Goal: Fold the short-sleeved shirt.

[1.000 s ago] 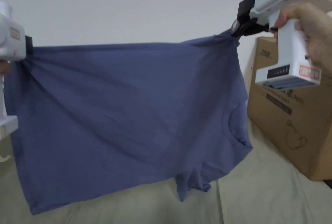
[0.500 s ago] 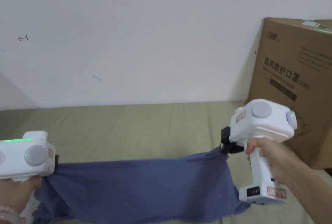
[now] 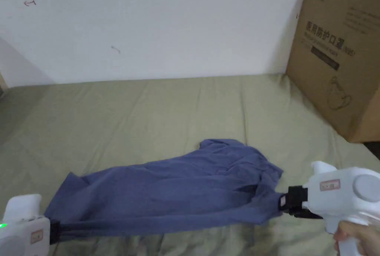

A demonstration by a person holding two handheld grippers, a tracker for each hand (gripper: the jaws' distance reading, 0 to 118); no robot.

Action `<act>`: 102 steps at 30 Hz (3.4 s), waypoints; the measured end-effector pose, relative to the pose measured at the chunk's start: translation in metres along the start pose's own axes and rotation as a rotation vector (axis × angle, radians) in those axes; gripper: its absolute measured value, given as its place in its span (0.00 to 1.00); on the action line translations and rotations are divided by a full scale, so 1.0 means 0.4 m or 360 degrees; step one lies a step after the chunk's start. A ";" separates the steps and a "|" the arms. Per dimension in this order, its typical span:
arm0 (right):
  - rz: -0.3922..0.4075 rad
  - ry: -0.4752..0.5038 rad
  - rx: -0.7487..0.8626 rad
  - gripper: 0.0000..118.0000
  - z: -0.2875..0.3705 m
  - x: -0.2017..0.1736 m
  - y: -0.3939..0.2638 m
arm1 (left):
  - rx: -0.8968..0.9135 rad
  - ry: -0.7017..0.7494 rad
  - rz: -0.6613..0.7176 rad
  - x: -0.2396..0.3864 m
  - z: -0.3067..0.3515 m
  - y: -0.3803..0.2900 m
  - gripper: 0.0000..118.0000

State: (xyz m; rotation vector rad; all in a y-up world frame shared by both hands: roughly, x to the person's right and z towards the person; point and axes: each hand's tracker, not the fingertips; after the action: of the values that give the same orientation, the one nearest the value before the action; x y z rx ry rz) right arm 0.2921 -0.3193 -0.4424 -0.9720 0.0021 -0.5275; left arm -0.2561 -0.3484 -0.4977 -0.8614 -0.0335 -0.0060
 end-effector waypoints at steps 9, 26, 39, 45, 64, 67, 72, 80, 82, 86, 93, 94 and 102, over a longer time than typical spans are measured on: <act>0.0023 -0.0088 -0.0071 0.00 0.183 0.075 -0.401 | -0.0197 0.0058 -0.0243 -0.026 0.183 -0.305 0.00; 0.0199 -0.0050 0.0154 0.99 0.226 0.062 -0.392 | -0.0122 -0.0094 0.0114 -0.026 0.257 -0.306 0.84; 0.0388 -0.0024 0.0049 0.01 0.052 -0.074 -0.259 | -0.0005 -0.0187 0.0260 -0.003 0.113 -0.111 0.00; 0.0523 -0.0139 0.0053 0.00 -0.031 -0.110 -0.192 | -0.0109 -0.0106 0.0291 -0.075 -0.103 0.110 0.01; 0.0443 -0.0192 0.0021 0.00 -0.148 -0.092 -0.086 | -0.0444 0.0058 0.0131 -0.029 -0.529 0.322 0.63; 0.0394 -0.0214 0.0035 0.00 -0.150 -0.076 -0.074 | -0.0440 0.0106 0.0095 0.009 -0.509 0.325 0.40; 0.0317 -0.0121 0.0029 0.00 -0.147 -0.055 -0.024 | -0.0474 0.0232 -0.0101 0.063 -0.507 0.330 0.02; 0.0442 -0.0072 0.0003 0.50 -0.217 -0.048 0.232 | -0.0360 0.0098 0.0027 0.010 -0.411 0.346 0.02; 0.0446 -0.0101 0.0008 0.70 -0.258 -0.048 0.310 | -0.0342 0.0088 0.0023 -0.006 -0.398 0.345 0.02; 0.0474 -0.0249 -0.0008 0.71 -0.379 -0.045 0.468 | -0.0317 0.0073 0.0009 -0.019 -0.379 0.350 0.02; 0.0404 -0.0234 -0.0195 0.72 -0.559 -0.066 0.574 | -0.0308 0.0057 -0.0013 -0.035 -0.385 0.357 0.02; 0.0384 -0.0219 -0.0225 0.71 -0.581 -0.069 0.577 | -0.0309 0.0060 -0.0014 -0.038 -0.391 0.355 0.02; 0.0689 -0.0404 -0.0439 0.40 -0.682 -0.138 0.521 | -0.0339 0.0058 -0.0033 -0.049 -0.405 0.348 0.02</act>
State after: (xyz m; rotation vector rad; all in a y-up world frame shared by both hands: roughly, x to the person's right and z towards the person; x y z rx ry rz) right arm 0.2690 -0.4163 -0.7754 -1.2619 0.0580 -0.0017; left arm -0.2686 -0.3809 -0.7094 -1.0735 -0.0077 -0.0454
